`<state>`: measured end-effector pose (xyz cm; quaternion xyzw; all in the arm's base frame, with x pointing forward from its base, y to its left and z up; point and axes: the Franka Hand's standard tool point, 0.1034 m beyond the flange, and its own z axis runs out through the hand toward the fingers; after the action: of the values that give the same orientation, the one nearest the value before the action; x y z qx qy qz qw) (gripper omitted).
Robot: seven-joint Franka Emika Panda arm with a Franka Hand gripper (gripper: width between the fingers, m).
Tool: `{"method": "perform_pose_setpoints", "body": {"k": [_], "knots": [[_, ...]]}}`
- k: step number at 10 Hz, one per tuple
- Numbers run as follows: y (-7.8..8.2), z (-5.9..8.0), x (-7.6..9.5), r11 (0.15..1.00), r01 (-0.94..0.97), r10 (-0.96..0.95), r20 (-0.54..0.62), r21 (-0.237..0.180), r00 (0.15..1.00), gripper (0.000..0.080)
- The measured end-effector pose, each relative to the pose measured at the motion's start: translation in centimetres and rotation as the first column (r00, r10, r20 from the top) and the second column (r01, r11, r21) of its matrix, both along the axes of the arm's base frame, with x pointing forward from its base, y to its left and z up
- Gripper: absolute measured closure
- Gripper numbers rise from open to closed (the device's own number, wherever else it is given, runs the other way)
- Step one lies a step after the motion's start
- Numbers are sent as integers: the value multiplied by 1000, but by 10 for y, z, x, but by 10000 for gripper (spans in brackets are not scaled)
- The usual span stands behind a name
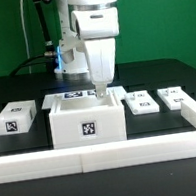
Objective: Assemble cabinet
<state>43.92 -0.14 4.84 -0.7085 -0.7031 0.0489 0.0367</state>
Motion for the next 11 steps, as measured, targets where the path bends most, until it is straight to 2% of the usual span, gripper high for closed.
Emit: {"method": "perform_pose_setpoints", "body": {"k": [3, 6, 7, 8, 9, 10, 11], "knots": [[-1, -15, -7, 1000, 6, -6, -21, 5, 1000, 2], [0, -15, -2, 1000, 11, -11, -19, 5, 1000, 2], [2, -14, 1, 1000, 14, -14, -15, 4, 1000, 96], [1, -15, 0, 1000, 15, -15, -16, 4, 1000, 96], [1, -15, 0, 1000, 16, -16, -17, 4, 1000, 292], [1, -15, 0, 1000, 16, -16, -17, 4, 1000, 428], [0, -15, 0, 1000, 16, -16, -16, 4, 1000, 428]]}}
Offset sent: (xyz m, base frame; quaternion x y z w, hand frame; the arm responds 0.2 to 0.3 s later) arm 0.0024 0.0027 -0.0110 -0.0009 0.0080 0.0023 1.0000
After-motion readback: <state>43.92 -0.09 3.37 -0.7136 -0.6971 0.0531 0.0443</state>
